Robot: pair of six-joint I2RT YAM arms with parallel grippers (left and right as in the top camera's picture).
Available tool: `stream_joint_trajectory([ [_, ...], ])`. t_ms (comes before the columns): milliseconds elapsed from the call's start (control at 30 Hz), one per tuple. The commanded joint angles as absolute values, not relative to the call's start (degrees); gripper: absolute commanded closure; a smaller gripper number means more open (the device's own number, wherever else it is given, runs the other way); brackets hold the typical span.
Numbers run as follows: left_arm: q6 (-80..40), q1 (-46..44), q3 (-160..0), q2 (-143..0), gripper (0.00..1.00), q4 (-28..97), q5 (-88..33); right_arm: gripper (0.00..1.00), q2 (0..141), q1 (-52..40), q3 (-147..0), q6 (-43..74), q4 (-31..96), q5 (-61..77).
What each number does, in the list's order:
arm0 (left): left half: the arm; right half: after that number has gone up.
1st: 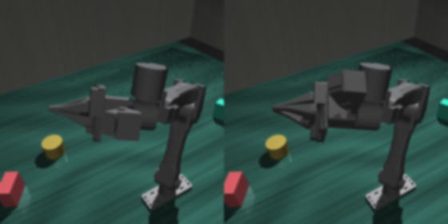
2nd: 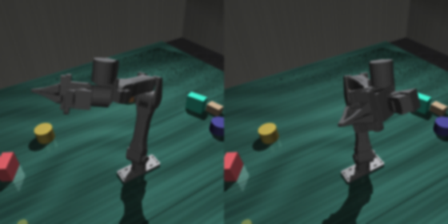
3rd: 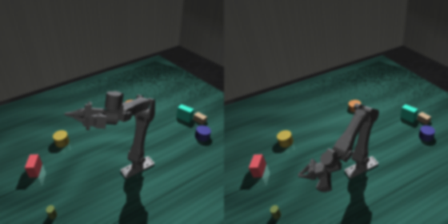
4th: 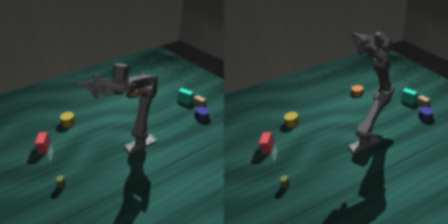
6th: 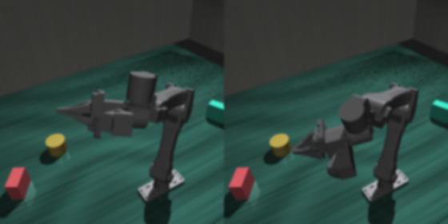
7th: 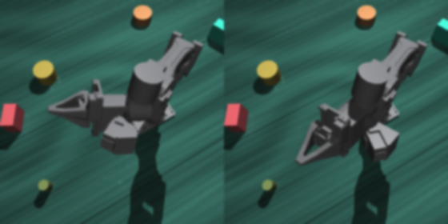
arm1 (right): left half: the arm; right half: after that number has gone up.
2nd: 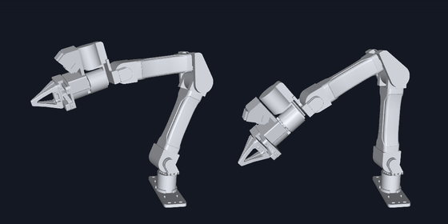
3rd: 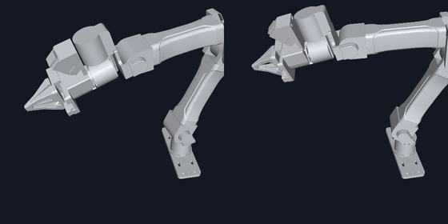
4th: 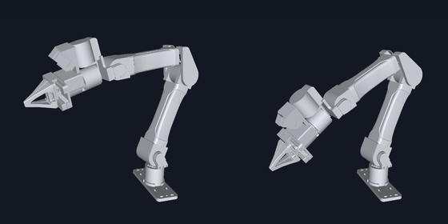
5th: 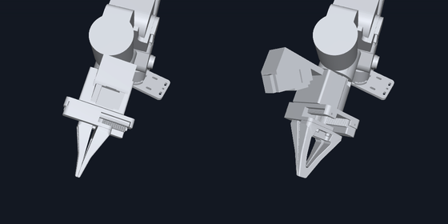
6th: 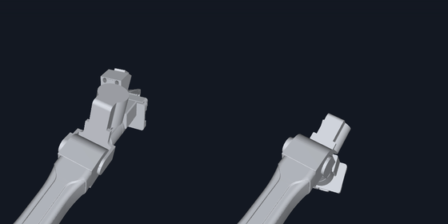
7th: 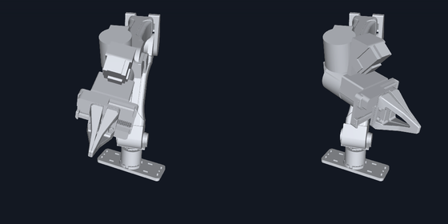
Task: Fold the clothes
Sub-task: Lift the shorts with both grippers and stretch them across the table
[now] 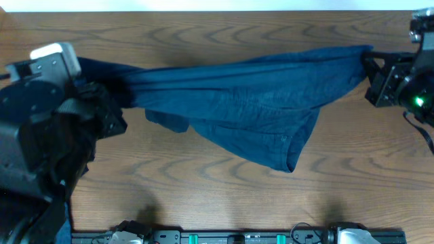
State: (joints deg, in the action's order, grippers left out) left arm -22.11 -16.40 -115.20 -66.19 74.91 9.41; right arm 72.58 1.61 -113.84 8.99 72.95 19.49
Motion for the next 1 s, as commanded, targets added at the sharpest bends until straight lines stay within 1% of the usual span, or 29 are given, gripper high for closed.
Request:
stream_joint_trajectory([
  [0, -21.1, -15.6, -116.1, -67.9, 0.94, 76.3, 16.2, 0.99, 74.1, 2.2, -114.6, 12.8, 74.6, 9.3],
  [133, -21.1, -15.6, -116.1, -73.7, 0.94, 77.5, 16.2, 0.99, 79.0, 2.3, -114.6, 14.6, 78.7, 9.1],
  [333, -21.3, -15.6, -116.1, -85.3, 0.94, 77.1, 16.1, 0.99, 90.6, 2.3, -114.6, 14.8, 83.3, 9.7],
  [467, -21.3, -15.6, -116.1, -94.2, 0.94, 76.7, 14.4, 0.99, 98.4, 2.2, -114.6, 14.5, 83.2, 11.7],
  [667, -21.3, -15.6, -116.1, -104.7, 0.94, 72.7, 14.1, 0.99, 105.8, 2.2, -114.6, 15.0, 81.2, 12.1],
  [800, -21.3, -15.6, -116.1, -108.0, 0.94, 71.4, 14.0, 0.99, 108.1, 2.2, -114.6, 14.9, 80.4, 12.0],
  [967, -20.9, -15.6, -116.1, -107.1, 0.94, 68.9, 14.0, 0.99, 108.2, 2.2, -114.7, 14.5, 76.4, 12.1],
])
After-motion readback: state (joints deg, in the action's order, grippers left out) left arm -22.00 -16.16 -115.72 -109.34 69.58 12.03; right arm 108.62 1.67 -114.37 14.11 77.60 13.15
